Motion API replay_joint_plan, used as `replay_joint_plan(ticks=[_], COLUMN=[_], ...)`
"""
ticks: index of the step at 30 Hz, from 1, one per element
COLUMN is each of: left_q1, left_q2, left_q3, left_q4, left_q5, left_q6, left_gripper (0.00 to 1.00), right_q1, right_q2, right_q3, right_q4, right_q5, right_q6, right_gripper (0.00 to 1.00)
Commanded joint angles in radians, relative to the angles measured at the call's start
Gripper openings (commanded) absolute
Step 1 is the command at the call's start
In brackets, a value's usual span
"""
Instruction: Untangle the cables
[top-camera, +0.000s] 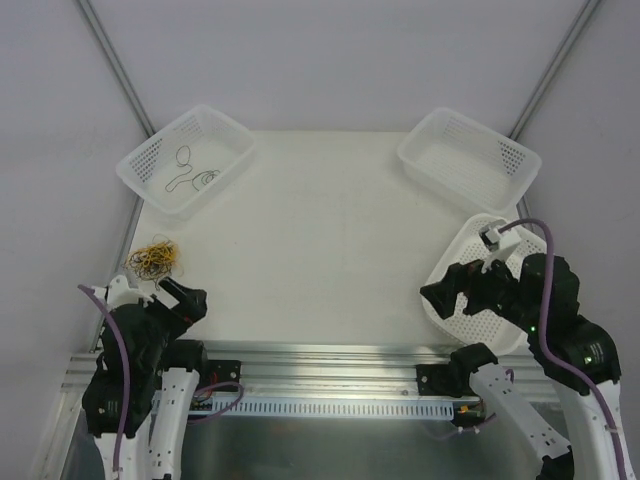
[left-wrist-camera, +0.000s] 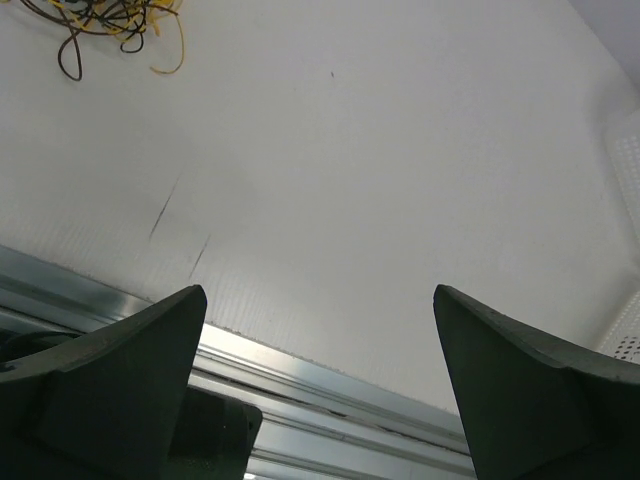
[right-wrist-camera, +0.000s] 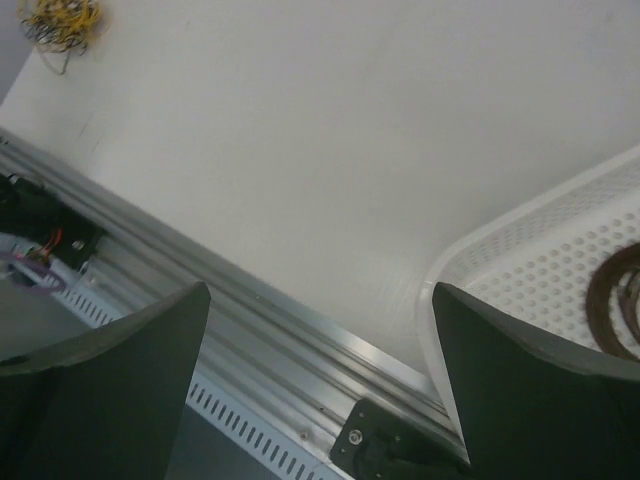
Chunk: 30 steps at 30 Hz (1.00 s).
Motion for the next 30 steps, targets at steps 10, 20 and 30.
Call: replay_joint_plan(ticks=[10,20,30], left_q1=[0.006,0.203,0.371], left_q2=[0.495,0.855,1.151], left_q3=[-0.028,-0.051,0.041], left_q4=[0.271,0.52,0.634], left_q5=[-0.213,-0.341,-0.304], left_q6=[-0.141,-0.206,-0.335], left_gripper=[0.99,0.99,0.99], right_q1=[0.033,0.033,0.035], right_q2=[0.198,0.286,0.289], right_q3=[-0.067,0.035,0.001], right_q4=[0.095,0.087,0.086], right_q5=[-0.19,-0.084,-0.132], right_q6=[0.083,0.052,0.046], right_gripper=[1.0,0.97,0.97])
